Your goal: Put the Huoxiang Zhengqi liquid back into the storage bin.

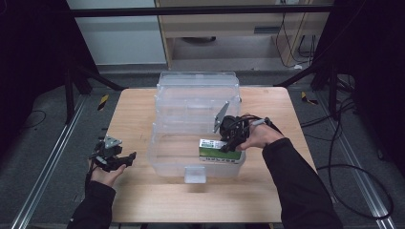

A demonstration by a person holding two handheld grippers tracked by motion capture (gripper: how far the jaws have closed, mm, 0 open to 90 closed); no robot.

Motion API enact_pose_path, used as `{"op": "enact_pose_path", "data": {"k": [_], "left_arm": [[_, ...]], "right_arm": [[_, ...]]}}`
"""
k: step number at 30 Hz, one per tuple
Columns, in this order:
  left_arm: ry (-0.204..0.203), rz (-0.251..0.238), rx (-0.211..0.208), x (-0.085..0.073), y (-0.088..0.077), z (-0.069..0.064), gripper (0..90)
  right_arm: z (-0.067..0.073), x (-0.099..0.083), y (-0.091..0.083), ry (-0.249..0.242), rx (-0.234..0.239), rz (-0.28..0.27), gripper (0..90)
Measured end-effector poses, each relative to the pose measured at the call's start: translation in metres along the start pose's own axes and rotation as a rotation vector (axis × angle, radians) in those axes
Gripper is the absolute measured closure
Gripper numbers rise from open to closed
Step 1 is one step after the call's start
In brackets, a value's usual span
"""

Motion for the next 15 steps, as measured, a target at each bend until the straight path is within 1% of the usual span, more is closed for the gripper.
{"op": "enact_pose_path", "data": {"k": [9,14,15], "left_arm": [[0.000,0.002,-0.001,0.000,0.000,0.000,37.6],[0.000,0.003,-0.001,0.000,0.001,0.000,37.7],[0.001,0.004,-0.001,-0.001,0.001,0.000,37.7]], "right_arm": [[0.003,-0.003,0.012,-0.038,0.018,0.016,63.5],[0.003,-0.005,0.017,-0.037,0.026,0.012,63.5],[0.003,-0.006,0.018,-0.050,0.025,0.014,63.4]]}}
Point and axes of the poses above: each handheld gripper's, and its own axes: y roughly forward along the jaws, x roughly out of its top, z roughly to its left, the point moved 5 cm from there along y, roughly forward along the jaws, and after that the axes turned 1 degree about -z, right-handed, at the moved point
